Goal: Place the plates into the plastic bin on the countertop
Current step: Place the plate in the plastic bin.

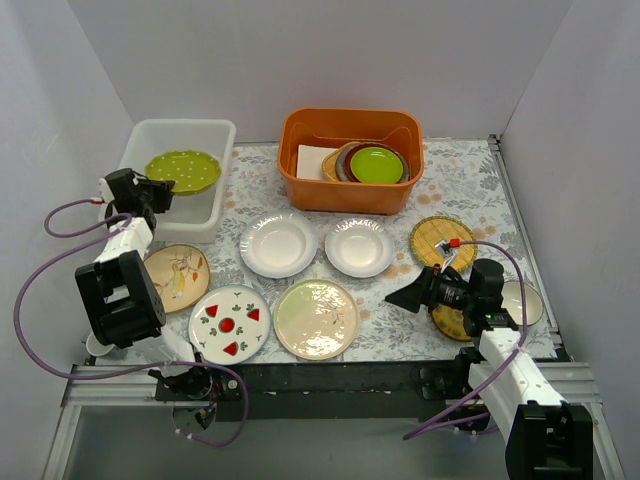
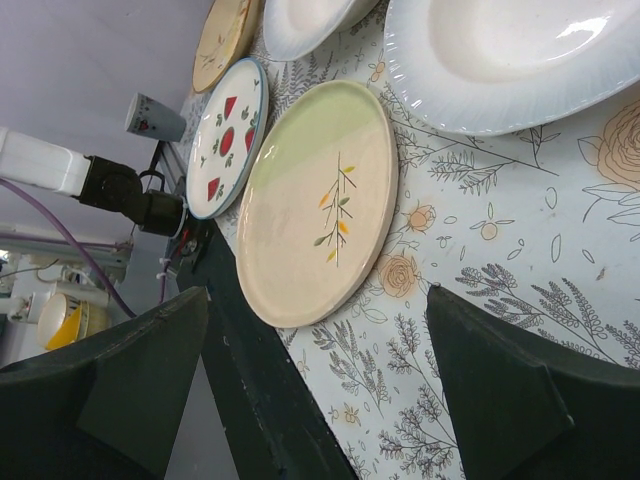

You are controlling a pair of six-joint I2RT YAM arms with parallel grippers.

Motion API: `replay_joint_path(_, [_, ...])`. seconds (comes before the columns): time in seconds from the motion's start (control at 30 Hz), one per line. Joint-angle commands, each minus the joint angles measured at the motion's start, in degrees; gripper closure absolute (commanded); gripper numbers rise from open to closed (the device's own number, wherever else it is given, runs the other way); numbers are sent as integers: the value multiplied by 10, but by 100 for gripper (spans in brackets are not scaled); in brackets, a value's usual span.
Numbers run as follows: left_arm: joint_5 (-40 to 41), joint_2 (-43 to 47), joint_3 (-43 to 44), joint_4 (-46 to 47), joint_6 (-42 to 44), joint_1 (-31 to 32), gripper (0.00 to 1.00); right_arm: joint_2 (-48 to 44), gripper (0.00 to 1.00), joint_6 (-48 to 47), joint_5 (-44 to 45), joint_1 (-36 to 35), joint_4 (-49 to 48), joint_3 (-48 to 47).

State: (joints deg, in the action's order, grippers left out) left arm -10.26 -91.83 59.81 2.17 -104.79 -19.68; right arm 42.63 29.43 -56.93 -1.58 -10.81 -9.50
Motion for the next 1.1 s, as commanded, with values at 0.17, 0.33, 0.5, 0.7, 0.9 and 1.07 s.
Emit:
replay_joint_path(0.17, [25,14,28,80,-1,-9,100,3,2,-4,-13,1,-27,4])
replay_joint_path(0.33, [26,-7,40,74,-2,-10,100,5,2,-5,-13,1,-28,6])
replay_joint_path(0.5, [25,-33,58,56,-6,-10,100,7,2,-5,-14,1,-29,6])
replay_joint_path(0.7, [39,-64,99,20,4,-10,100,8,2,-5,-15,1,-30,7])
replay_joint_path(0.9, [38,-102,145,-12,11,-10,91,12,2,-2,-16,1,-37,10])
replay_joint_path(1.07, [37,-126,166,-38,17,-10,87,13,2,-1,-18,1,-40,11])
